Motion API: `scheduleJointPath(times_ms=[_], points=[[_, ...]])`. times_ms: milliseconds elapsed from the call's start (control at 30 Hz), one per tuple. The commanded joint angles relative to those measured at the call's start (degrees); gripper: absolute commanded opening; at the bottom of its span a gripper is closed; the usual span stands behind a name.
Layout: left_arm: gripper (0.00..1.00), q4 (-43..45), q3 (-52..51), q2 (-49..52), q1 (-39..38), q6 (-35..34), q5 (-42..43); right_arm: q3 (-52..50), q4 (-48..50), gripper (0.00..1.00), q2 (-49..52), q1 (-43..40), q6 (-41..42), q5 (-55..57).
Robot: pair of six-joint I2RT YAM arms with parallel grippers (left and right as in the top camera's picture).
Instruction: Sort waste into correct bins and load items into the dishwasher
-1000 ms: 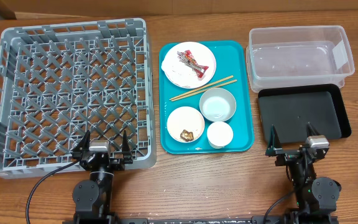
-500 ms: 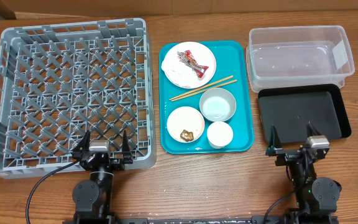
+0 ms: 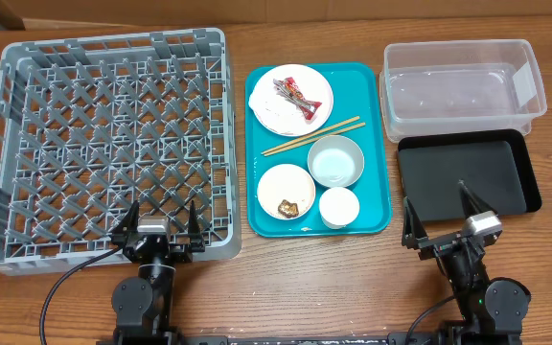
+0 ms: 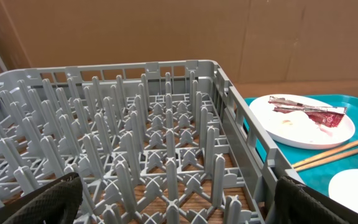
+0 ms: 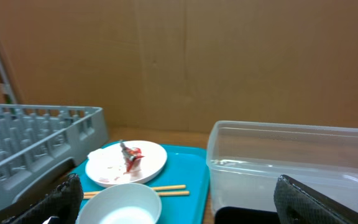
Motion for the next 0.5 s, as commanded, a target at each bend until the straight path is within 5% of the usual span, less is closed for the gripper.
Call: scheduleJointPath(times_ms=[0,467], points=[[1.00,0.2,-0.2,-0.5,0.3,1.3,-0.5,3.1,0.3,1.00,-0.7,0.1,2.4,-2.6],[1.00,0.2,-0.2,-0.5,0.3,1.3,-0.5,16.2,-0.6,1.00,13.5,0.1,4.4,-11.0]])
